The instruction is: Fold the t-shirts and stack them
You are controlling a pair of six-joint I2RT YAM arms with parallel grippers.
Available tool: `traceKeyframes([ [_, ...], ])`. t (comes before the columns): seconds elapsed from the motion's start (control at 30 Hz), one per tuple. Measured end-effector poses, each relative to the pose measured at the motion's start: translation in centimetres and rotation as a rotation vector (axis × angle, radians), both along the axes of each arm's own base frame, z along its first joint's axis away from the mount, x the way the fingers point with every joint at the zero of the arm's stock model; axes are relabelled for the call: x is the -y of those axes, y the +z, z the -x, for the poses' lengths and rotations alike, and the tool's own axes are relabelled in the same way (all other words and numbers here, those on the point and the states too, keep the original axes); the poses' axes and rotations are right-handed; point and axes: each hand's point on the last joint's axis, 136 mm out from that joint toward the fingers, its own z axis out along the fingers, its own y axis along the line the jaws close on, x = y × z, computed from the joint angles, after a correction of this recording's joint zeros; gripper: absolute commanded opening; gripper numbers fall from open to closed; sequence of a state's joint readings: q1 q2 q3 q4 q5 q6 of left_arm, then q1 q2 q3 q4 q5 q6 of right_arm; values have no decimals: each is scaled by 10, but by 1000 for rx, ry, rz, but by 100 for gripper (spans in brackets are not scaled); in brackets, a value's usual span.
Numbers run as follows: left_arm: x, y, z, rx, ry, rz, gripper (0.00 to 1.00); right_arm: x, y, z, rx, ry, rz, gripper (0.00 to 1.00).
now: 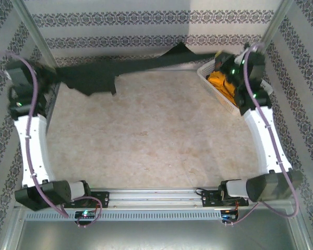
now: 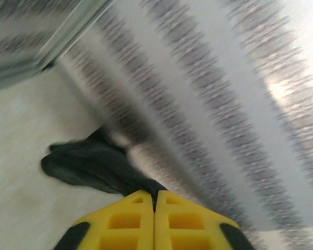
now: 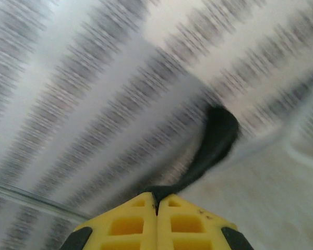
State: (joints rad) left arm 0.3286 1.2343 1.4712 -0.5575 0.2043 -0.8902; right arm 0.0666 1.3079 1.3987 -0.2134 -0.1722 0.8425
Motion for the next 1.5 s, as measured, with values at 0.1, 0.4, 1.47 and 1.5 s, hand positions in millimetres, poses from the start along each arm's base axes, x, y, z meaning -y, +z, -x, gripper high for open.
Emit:
traceKeyframes([
  [0.1, 6, -126, 14, -216, -16, 63, 63, 3, -117, 13, -256, -19, 4, 44],
  [0.4, 41, -283, 89, -500, -69, 142, 67, 11, -285, 66, -712, -34, 63, 52],
  [1.47, 136, -313, 24, -452, -375, -269, 53, -43, -307, -1, -558, 195, 77, 47],
  [1.5, 137, -312, 23, -444, -378, -270, 52, -43, -305, -2, -551, 197, 77, 47],
])
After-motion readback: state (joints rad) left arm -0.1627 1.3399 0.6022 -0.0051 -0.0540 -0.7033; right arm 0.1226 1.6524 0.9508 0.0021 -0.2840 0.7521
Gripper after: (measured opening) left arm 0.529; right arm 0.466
